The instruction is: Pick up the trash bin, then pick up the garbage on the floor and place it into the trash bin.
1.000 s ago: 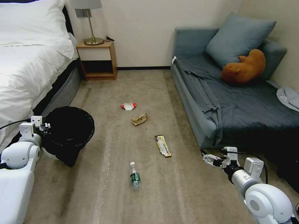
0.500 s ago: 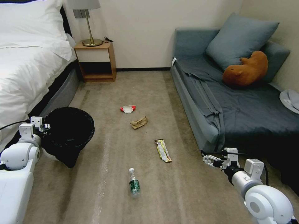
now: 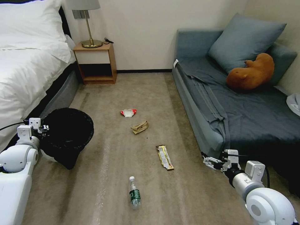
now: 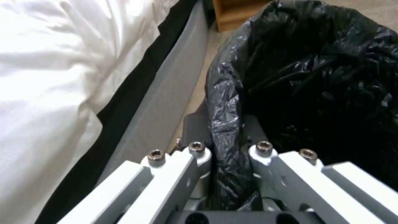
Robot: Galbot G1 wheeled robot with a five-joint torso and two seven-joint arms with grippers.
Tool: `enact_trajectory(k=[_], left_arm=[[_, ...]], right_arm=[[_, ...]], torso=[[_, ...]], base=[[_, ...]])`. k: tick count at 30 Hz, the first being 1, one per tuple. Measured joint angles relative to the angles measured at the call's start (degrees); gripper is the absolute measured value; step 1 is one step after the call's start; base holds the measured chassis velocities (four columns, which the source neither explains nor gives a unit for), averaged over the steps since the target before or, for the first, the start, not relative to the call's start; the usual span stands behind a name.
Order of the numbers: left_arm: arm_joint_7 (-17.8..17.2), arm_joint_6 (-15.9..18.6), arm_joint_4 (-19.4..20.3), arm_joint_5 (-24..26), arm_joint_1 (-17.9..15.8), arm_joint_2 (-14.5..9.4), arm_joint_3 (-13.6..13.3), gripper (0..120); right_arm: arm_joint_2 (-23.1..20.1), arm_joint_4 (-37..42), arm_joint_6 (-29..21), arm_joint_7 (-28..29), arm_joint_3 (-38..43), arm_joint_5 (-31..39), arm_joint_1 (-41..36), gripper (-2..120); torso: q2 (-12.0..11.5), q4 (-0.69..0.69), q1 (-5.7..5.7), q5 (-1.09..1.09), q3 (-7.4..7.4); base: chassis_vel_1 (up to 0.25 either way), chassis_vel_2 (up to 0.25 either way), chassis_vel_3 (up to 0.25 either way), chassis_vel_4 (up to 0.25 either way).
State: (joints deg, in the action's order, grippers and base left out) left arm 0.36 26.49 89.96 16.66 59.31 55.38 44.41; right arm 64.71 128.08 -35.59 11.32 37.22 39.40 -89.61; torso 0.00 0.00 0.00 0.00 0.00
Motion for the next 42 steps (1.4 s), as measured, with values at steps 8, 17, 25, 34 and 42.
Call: enact_trajectory(k=[8, 17, 25, 34, 42], left_arm=[[0.0, -0.4, -0.5, 0.0, 0.0, 0.2, 0.0, 5], [0.0, -0.4, -0.8, 0.1, -0.6, 0.1, -0.1, 5], [-0.1, -0.7, -1.0, 0.1, -0.3, 0.7, -0.1, 5], [0.0, -1.4, -1.7, 0.1, -0.2, 0.8, 0.3, 5], [0.0, -1.4, -2.0, 0.0, -0.4, 0.9, 0.3, 5]], right_arm=[[0.3, -0.7, -0.1, 0.0, -0.7, -0.6, 0.4, 100], [-0.2, -1.4, -0.1, 0.0, -1.2, -0.7, 1.0, 100], [-0.6, -2.9, -0.1, 0.0, -3.3, -2.2, 1.7, 100], [-1.3, -4.0, 0.1, -0.4, -5.3, -2.4, 3.4, 100], [-2.8, -5.8, -1.3, 0.0, -7.2, -1.3, 6.3, 100]], torso=[[0.0, 0.0, 0.0, -0.01, 0.0], [0.0, 0.0, 0.0, 0.0, 0.0], [0.0, 0.0, 0.0, -0.01, 0.0], [0.0, 0.0, 0.0, 0.0, 0.0], [0.0, 0.0, 0.0, 0.0, 0.0]], base=[[-0.07, 0.069, 0.072, -0.062], [-0.07, 0.06, 0.057, -0.057], [-0.054, 0.051, 0.054, -0.054], [-0.017, 0.018, 0.025, -0.012], [0.0, 0.0, 0.0, 0.0]])
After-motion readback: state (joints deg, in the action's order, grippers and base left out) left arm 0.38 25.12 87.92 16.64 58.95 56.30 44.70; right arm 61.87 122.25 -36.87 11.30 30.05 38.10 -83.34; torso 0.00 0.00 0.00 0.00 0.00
